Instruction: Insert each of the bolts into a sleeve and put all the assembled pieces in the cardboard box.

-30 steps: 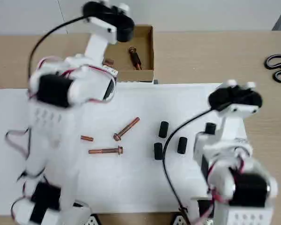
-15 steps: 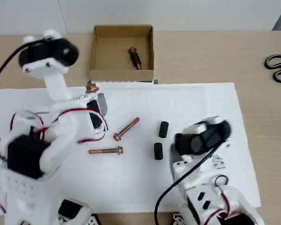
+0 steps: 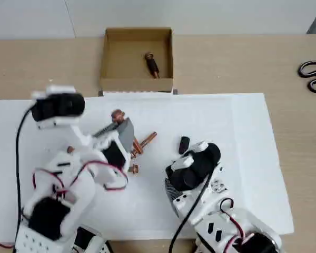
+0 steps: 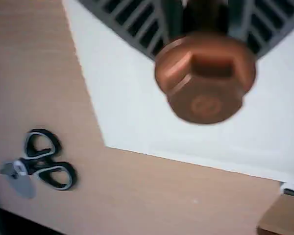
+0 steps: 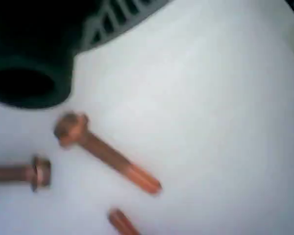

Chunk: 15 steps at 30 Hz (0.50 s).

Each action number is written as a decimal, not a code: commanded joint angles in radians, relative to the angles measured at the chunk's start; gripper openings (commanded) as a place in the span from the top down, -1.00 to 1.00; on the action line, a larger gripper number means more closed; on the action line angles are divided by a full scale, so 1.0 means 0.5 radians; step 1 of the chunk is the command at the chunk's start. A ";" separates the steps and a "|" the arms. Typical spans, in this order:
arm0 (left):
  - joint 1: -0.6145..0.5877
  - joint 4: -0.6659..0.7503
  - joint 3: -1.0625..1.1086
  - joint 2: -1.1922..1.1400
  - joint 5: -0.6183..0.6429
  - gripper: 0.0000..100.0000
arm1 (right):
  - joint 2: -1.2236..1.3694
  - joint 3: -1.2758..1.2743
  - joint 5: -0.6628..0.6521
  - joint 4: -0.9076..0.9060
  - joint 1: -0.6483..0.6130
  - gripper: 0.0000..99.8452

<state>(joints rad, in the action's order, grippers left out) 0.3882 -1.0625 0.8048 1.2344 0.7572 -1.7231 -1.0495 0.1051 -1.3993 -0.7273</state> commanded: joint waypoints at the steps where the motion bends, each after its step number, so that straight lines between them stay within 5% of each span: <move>1: 0.055 0.206 0.244 0.276 0.012 0.99 | -0.005 -0.034 -0.021 0.143 -0.063 0.99; 15: 0.276 0.350 0.631 0.669 0.009 0.99 | -0.005 -0.298 -0.021 0.440 -0.290 0.99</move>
<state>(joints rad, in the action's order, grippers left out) 0.5171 -0.9183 1.1224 1.5535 0.7603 -1.7185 -1.1953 0.1036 -1.2183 -0.8608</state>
